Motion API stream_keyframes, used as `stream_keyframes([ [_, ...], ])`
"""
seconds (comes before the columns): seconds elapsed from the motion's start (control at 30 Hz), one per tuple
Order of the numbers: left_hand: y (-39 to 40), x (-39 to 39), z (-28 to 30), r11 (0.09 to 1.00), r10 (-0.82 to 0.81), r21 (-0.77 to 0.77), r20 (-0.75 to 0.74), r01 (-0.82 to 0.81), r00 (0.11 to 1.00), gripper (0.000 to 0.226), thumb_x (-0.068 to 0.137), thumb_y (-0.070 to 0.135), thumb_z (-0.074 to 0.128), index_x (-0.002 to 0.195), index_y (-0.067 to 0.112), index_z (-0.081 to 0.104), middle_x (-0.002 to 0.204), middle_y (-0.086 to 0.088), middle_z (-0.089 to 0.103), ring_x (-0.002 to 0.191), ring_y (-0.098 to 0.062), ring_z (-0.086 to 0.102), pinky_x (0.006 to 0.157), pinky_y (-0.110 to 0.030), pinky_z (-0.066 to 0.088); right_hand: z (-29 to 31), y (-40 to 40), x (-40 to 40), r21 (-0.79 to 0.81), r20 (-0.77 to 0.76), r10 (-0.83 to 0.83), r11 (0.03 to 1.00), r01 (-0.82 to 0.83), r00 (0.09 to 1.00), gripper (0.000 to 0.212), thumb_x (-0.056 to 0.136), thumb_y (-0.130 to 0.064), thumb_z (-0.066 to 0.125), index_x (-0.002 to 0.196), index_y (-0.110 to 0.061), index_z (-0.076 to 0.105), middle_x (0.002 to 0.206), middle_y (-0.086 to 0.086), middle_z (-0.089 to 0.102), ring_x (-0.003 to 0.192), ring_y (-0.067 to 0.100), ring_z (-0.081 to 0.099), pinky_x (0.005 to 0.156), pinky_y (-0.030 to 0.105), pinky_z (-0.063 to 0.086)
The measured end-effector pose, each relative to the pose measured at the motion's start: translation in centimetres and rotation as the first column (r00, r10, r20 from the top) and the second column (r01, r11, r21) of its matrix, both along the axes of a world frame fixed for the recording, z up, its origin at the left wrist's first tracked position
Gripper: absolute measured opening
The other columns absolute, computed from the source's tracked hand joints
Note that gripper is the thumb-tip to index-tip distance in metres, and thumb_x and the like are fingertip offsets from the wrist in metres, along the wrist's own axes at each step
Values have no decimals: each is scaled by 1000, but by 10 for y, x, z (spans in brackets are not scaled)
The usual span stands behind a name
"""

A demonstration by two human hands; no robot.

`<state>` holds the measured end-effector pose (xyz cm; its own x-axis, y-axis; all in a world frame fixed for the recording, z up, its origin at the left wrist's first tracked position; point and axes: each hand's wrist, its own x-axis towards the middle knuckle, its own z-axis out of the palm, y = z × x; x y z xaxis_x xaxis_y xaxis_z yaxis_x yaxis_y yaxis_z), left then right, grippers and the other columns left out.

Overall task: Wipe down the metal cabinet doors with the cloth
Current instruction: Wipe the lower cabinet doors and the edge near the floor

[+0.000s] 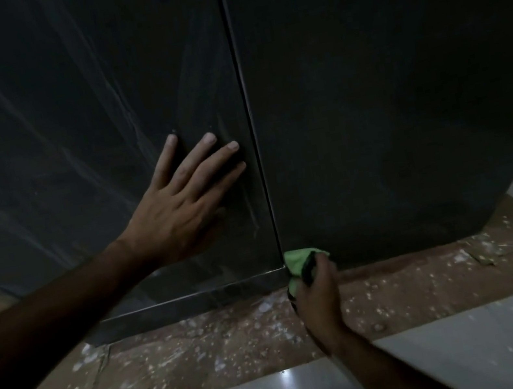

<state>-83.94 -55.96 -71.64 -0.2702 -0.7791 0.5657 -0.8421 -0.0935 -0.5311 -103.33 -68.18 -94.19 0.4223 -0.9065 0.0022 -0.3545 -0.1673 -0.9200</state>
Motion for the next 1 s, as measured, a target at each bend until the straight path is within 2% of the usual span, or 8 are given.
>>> stream_keyframes([
  [0.13,4,5,-3,998,-70,-1,-40,70,997,57,105,31,59,157,12,47,166,-14,37,158,-35,28,128,-65,13,45,3,-4,9,155,135,990,-138,979,55,87,0,72,134,-24,59,133,-13,53,123,7,56,106,38,53],
  [0.27,7,2,-6,997,-81,-6,-38,81,996,56,101,28,63,154,13,51,162,-14,43,156,-34,32,128,-62,18,133,-9,3,-345,285,125,939,-20,950,44,80,1,76,122,-13,70,114,-7,59,99,-5,56,89,11,50],
  [0.33,7,2,0,995,-88,-56,-44,86,995,56,101,26,63,153,11,51,160,-14,46,154,-34,35,127,-61,21,189,-18,10,-535,350,125,840,88,928,40,80,1,74,118,-8,71,113,3,59,100,2,53,88,17,51],
  [0.5,16,11,25,971,-85,-229,-82,65,993,61,98,24,65,154,8,46,160,-12,43,156,-30,32,126,-60,22,277,-53,31,-915,273,90,333,229,958,47,87,-9,59,132,-20,58,139,8,44,121,26,42,98,25,44],
  [0.6,24,16,32,964,-45,-263,-93,19,995,60,98,25,64,153,7,46,159,-14,42,155,-32,33,125,-62,24,240,-54,33,-999,29,135,27,26,990,35,98,-10,54,130,-21,65,144,7,51,119,32,48,93,48,49],
  [0.73,28,19,44,964,7,-265,-100,-34,995,60,100,28,63,154,7,44,160,-15,40,153,-34,33,125,-63,24,195,-61,9,-856,-463,134,-324,-403,876,35,93,-22,51,119,-26,75,132,3,67,113,27,61,89,41,53],
  [0.9,27,17,71,929,33,-361,-135,-80,990,61,98,27,66,152,4,48,157,-17,43,152,-35,34,127,-61,21,319,-59,38,-998,31,199,-52,42,979,36,94,-5,53,124,-13,71,130,19,65,116,37,53,91,46,46],
  [1.0,27,20,87,904,46,-414,-161,-109,986,61,98,28,65,150,1,50,156,-20,46,150,-38,36,127,-61,20,414,-56,62,-974,222,121,-23,226,967,44,90,-3,52,130,-13,66,136,20,60,122,34,46,94,43,39],
])
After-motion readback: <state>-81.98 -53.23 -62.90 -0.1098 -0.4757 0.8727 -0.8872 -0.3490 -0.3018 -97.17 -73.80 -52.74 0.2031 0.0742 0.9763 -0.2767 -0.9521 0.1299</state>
